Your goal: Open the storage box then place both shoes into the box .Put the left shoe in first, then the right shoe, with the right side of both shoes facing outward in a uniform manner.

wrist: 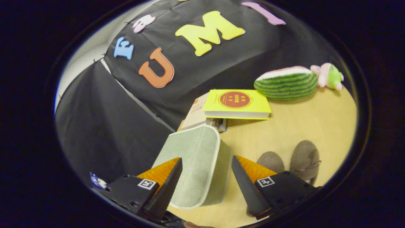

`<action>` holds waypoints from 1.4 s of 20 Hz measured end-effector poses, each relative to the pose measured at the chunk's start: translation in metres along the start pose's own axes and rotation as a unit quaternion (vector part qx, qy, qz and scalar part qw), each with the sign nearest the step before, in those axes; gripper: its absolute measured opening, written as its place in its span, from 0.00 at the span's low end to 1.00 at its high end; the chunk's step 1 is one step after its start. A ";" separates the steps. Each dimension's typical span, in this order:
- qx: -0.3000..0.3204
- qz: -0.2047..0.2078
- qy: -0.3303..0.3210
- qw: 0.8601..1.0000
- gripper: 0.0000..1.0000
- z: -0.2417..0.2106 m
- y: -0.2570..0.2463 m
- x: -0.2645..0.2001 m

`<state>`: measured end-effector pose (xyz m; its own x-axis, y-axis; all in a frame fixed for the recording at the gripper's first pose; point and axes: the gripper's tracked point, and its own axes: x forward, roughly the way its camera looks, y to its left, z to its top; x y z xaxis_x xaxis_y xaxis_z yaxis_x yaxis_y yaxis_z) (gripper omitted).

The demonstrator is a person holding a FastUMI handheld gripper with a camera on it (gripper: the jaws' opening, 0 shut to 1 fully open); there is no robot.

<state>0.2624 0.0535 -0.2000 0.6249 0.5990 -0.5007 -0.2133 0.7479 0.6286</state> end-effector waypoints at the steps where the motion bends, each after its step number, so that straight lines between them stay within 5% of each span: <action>1: 0.029 0.022 0.014 0.999 1.00 0.002 -0.002 0.008; 11: 0.122 0.139 0.135 0.973 0.97 -0.018 -0.009 0.067; 14: 0.142 0.198 0.153 0.958 0.79 -0.021 0.008 0.069; 18: 0.152 0.175 0.141 0.962 0.51 -0.019 -0.005 0.076; 21: 0.145 0.161 0.115 0.969 0.39 -0.008 -0.002 0.070; 24: 0.155 0.149 0.107 0.971 0.06 -0.003 0.010 0.058; 28: 0.105 0.162 0.099 0.976 0.06 -0.001 0.047 0.038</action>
<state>0.2755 0.1117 -0.1900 0.3877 0.8533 -0.3486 -0.2039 0.4482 0.8704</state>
